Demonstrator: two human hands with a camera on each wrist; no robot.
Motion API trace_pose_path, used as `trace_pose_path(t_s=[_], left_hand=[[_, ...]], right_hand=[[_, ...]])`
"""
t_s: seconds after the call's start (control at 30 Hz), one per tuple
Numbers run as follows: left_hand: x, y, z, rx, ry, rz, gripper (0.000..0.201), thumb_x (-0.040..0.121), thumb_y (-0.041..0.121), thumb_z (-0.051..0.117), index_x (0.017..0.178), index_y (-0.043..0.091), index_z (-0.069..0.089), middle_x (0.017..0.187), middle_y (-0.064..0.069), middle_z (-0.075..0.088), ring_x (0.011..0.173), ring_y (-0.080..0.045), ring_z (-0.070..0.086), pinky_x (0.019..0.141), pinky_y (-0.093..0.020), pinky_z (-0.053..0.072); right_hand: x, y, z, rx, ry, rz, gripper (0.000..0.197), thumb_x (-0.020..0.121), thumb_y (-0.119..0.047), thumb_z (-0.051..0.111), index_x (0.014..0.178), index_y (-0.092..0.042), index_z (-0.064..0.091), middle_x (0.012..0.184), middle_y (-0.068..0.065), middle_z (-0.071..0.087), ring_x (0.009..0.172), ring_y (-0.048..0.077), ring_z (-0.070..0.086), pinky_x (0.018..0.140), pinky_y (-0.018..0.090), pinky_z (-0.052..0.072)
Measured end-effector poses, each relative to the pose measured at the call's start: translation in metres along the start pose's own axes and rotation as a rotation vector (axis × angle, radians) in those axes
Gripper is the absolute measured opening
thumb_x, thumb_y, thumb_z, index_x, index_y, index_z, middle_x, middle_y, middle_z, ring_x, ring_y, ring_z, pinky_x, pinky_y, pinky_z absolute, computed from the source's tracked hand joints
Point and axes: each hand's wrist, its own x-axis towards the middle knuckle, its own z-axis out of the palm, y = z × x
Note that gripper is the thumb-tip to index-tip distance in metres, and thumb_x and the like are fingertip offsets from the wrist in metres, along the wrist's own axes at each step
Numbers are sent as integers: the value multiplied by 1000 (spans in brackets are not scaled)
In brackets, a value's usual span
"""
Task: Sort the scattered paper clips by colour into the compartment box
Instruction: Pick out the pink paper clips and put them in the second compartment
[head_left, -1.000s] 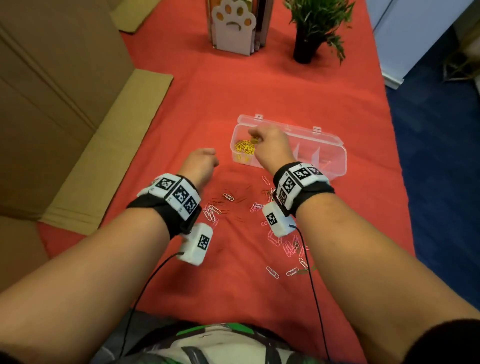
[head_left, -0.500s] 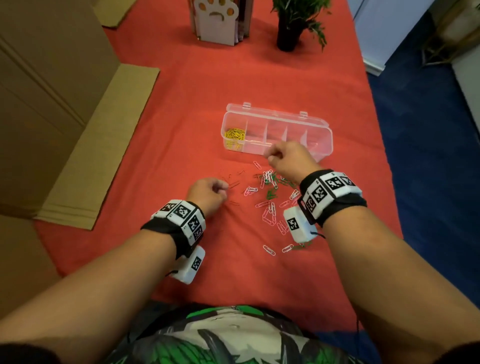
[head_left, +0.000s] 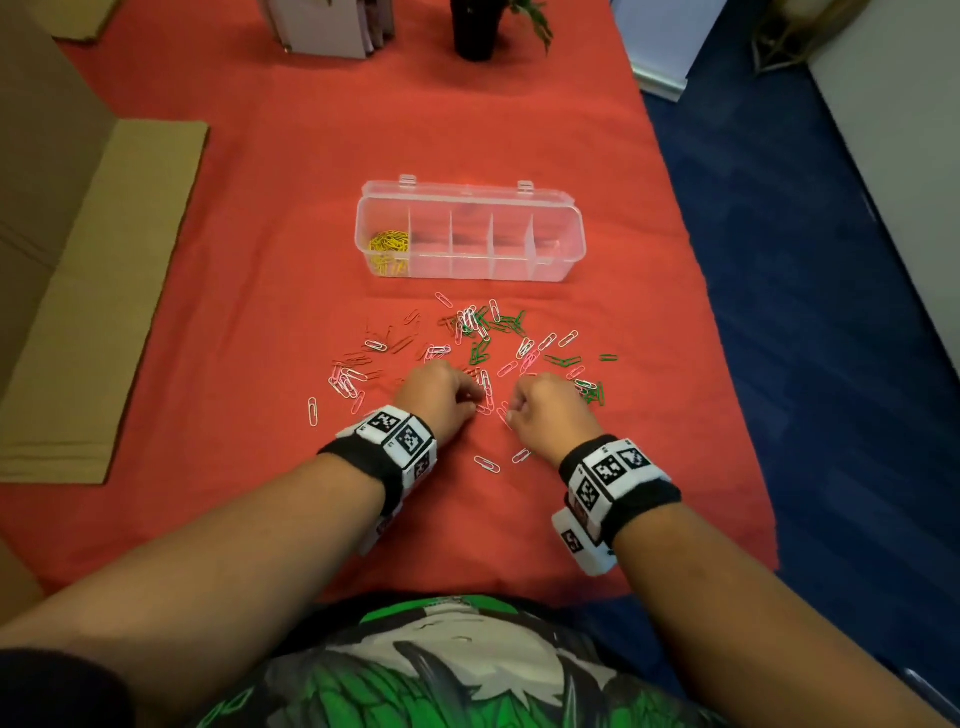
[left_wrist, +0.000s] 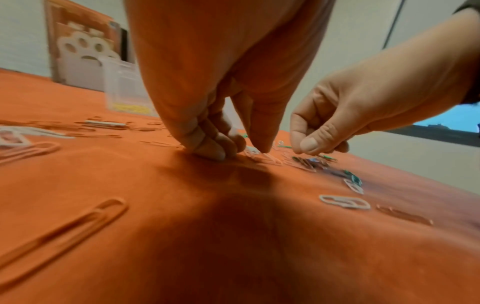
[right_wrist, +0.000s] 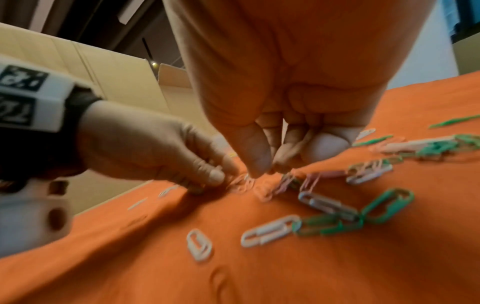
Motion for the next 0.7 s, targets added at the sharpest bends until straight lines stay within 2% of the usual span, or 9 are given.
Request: trace_pose_path(t_s=[0.07, 0.13, 0.23, 0.33, 0.43, 0.47, 0.57, 0.63, 0.7], left_hand=[[1, 0, 4, 81, 8, 38, 25, 77, 22, 69, 102, 21, 72, 102, -9, 63, 95, -23, 61, 83, -24, 42], [1, -2, 7, 135, 21, 57, 23, 75, 27, 71, 97, 19, 71, 100, -8, 57, 95, -24, 58, 83, -27, 42], [0, -5, 8, 237, 5, 92, 23, 78, 29, 69, 91, 10, 67, 102, -10, 55, 98, -26, 55, 84, -29, 40], [-1, -7, 8, 287, -12, 99, 23, 83, 25, 62, 94, 4, 62, 108, -14, 55, 105, -29, 54, 90, -31, 39], [-2, -6, 6, 282, -30, 65, 20, 86, 20, 55, 96, 3, 59, 109, -17, 58, 105, -32, 54, 88, -34, 39], [-3, -6, 4, 245, -19, 43, 17, 86, 18, 54, 94, 3, 59, 106, -18, 61, 102, -33, 56, 84, -34, 39], [-2, -9, -3, 14, 61, -53, 2, 84, 12, 57, 84, 13, 58, 90, -13, 66, 86, -28, 59, 70, -27, 37], [3, -15, -4, -211, 46, -112, 12, 85, 7, 53, 88, 17, 59, 78, -7, 61, 71, -24, 56, 68, -24, 38], [5, -15, -7, -518, 3, -205, 24, 87, 0, 47, 84, 21, 58, 70, -4, 56, 57, -19, 52, 64, -26, 43]], right_hand=[[-4, 2, 9, -12, 36, -27, 22, 81, -24, 64, 97, -9, 62, 106, 15, 57, 102, 32, 55, 88, 34, 44], [-7, 3, 17, -52, 90, -55, 24, 83, -24, 62, 100, -7, 60, 106, 14, 53, 103, 33, 53, 89, 36, 43], [-9, 1, 20, -87, 123, -92, 21, 85, -20, 56, 98, -4, 58, 106, 16, 53, 103, 35, 53, 88, 37, 43], [-7, 1, 17, -95, 85, -106, 21, 86, -17, 51, 98, -2, 58, 107, 18, 54, 102, 36, 53, 88, 37, 43], [-1, 2, 9, 47, 85, -101, 15, 87, -17, 51, 87, -4, 59, 97, 17, 56, 94, 32, 56, 81, 34, 41], [2, 3, 4, 143, 92, -80, 11, 87, -16, 54, 79, -9, 58, 90, 13, 56, 88, 29, 56, 77, 31, 40], [11, 8, -11, 481, 112, 73, 26, 82, -10, 59, 63, -23, 46, 66, -5, 53, 64, 16, 52, 58, 24, 37], [15, 13, -21, 713, 122, 155, 23, 81, -4, 57, 71, -25, 52, 62, -6, 52, 55, 12, 50, 53, 23, 42], [19, 16, -28, 946, 91, 205, 28, 84, 5, 48, 86, -21, 57, 65, 1, 51, 53, 12, 51, 47, 20, 45]])
